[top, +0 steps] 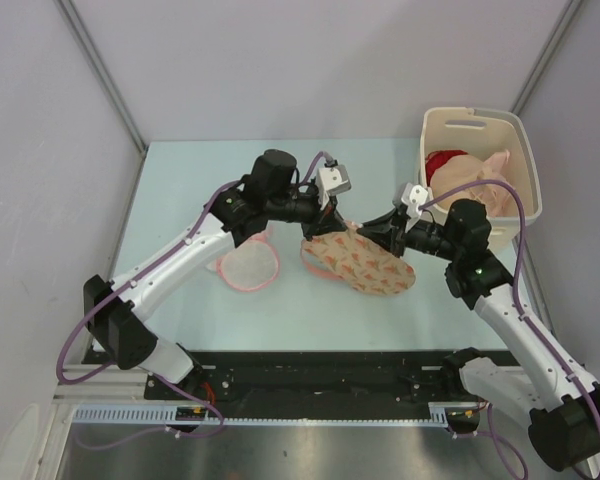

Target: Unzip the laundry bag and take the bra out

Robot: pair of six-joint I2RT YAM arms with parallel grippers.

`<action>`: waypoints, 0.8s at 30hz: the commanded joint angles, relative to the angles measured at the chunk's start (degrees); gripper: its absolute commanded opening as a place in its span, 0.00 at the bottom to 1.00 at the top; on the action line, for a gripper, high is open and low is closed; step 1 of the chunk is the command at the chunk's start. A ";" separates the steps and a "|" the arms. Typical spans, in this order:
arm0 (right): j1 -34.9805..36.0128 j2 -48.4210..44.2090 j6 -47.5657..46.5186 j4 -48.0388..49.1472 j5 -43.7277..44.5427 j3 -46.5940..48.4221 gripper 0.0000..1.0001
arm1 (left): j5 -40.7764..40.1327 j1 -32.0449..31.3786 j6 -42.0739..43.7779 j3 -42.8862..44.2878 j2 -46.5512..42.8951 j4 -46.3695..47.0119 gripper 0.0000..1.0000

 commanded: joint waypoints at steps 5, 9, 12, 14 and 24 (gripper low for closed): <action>0.65 0.16 -0.19 0.04 4.14 2.21 0.60 | 1.51 0.25 0.30 -0.33 -3.58 3.17 0.00; 0.83 -0.02 0.78 1.62 3.71 2.30 0.61 | 1.25 0.16 0.21 -0.51 -3.40 3.17 0.01; 1.09 0.42 1.04 2.15 4.23 2.21 0.61 | 2.04 0.25 0.04 -0.77 -3.58 3.61 0.01; 1.18 0.78 1.48 2.59 4.67 2.21 0.57 | 2.39 0.25 0.04 -0.77 -3.84 3.87 0.00; 1.27 0.95 0.61 2.60 2.92 2.21 0.00 | 0.37 0.25 -1.28 -1.30 -4.54 5.37 0.00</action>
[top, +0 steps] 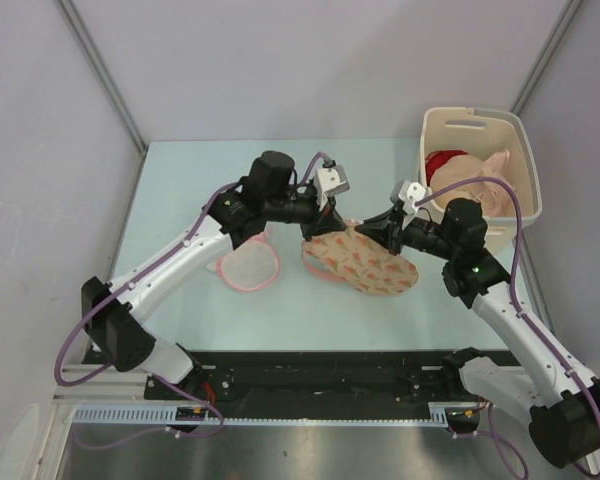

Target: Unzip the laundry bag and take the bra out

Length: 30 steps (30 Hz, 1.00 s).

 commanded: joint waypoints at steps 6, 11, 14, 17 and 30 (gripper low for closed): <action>3.90 -2.42 -8.50 -4.96 1.61 2.19 0.00 | 5.37 2.96 -5.97 4.01 -6.41 2.77 0.71; 4.08 -2.78 -10.53 -8.32 1.18 2.63 0.00 | 10.64 4.29 -10.20 3.73 -8.53 7.89 0.75; 4.08 -2.78 -10.44 -8.24 1.00 2.72 0.00 | 13.29 4.21 -7.67 9.27 -3.44 0.87 0.57; 4.08 -2.78 -10.44 -8.15 0.83 2.63 0.00 | 18.12 4.21 -3.54 13.14 1.04 -7.56 0.66; 4.08 -3.04 -11.15 -9.46 1.79 2.63 0.00 | 19.87 5.96 -31.10 9.39 10.81 4.60 0.73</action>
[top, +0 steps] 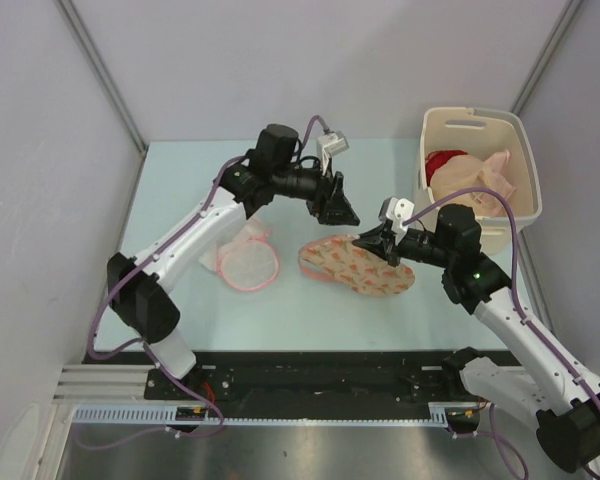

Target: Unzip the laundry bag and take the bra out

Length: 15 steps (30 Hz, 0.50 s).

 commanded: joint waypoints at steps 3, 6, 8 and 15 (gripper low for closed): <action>0.02 -1.12 -1.44 -1.73 1.09 2.19 0.00 | 10.69 1.64 -23.52 -11.54 -0.75 20.11 0.73; 0.02 -1.12 -2.67 -3.40 2.14 2.11 0.00 | 9.91 2.17 -26.35 -13.75 -2.69 19.87 0.73; 0.02 -0.94 -2.85 -4.02 2.41 2.19 0.00 | 11.99 2.17 -27.75 -14.37 -3.13 20.83 0.76; 0.02 0.02 -3.11 -3.23 2.85 2.11 0.00 | 24.66 2.17 -46.42 -21.39 -1.81 42.59 0.74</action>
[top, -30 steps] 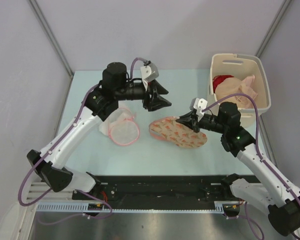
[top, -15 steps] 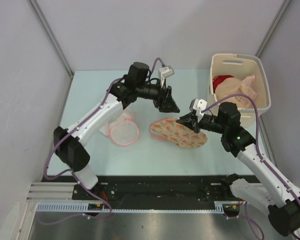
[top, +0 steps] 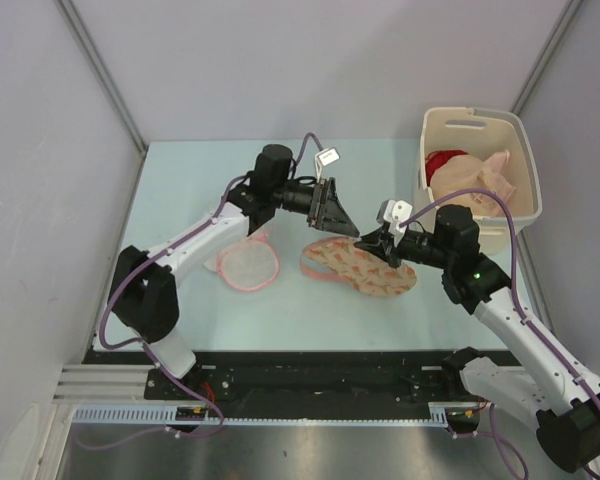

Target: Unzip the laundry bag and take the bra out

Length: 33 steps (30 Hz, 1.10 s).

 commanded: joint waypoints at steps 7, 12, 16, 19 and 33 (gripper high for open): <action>0.11 0.22 -1.23 -0.37 1.98 2.17 0.00 | 10.51 0.13 -20.81 -7.15 -3.54 27.06 0.66; 0.02 0.49 -1.06 -0.37 2.24 2.17 0.00 | 9.98 0.13 -21.25 -7.24 -4.51 28.81 0.52; 0.02 0.57 -1.32 -0.72 2.59 2.17 0.00 | 10.69 0.13 -21.42 -7.32 -4.69 28.90 0.43; 0.11 0.66 -1.32 -0.63 2.68 2.17 0.00 | 10.34 0.13 -20.72 -7.67 -4.60 28.11 0.36; 0.02 0.92 -1.15 -0.89 2.95 2.17 0.00 | 8.14 0.13 -14.58 -4.60 -4.77 20.05 0.00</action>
